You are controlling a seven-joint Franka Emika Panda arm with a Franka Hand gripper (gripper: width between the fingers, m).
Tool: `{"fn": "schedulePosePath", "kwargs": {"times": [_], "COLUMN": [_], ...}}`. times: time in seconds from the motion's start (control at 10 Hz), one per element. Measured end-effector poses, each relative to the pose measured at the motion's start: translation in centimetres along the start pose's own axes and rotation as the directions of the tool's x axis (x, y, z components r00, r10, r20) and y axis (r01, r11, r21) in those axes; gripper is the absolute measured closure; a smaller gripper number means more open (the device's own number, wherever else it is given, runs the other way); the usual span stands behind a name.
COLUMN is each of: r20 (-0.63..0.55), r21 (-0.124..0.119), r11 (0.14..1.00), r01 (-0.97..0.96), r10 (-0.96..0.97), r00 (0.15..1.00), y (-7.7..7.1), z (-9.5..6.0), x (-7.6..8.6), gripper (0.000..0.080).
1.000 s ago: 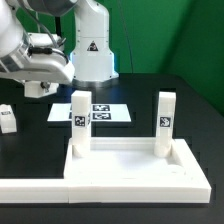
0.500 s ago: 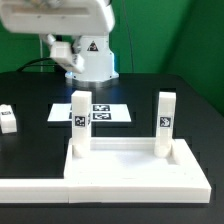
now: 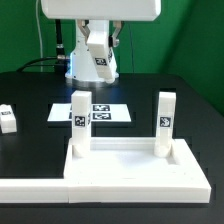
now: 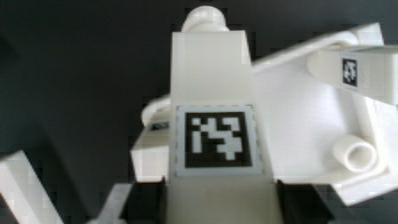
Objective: Assemble desk
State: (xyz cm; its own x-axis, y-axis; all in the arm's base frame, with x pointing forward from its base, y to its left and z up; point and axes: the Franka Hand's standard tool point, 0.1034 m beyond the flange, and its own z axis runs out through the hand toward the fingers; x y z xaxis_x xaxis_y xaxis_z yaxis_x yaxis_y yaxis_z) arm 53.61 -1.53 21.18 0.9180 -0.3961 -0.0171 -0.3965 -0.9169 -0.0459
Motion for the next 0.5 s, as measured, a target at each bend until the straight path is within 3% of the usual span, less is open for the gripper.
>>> {"fn": "schedulePosePath", "kwargs": {"times": [0.2,0.4,0.5], "r20": [-0.166,-0.306,-0.375], "r21": [-0.079,-0.132,-0.125], "r11": [0.996,0.98,0.975], "r01": [0.037,0.15,0.184], "r10": [-0.049,-0.184,-0.218], "r00": [0.985,0.934,0.901], "y": [-2.7,-3.4,-4.4], "z": [-0.2,0.3,0.5], "x": [1.6,4.0,4.6], "gripper": [0.0511,0.0511,0.0511]}}
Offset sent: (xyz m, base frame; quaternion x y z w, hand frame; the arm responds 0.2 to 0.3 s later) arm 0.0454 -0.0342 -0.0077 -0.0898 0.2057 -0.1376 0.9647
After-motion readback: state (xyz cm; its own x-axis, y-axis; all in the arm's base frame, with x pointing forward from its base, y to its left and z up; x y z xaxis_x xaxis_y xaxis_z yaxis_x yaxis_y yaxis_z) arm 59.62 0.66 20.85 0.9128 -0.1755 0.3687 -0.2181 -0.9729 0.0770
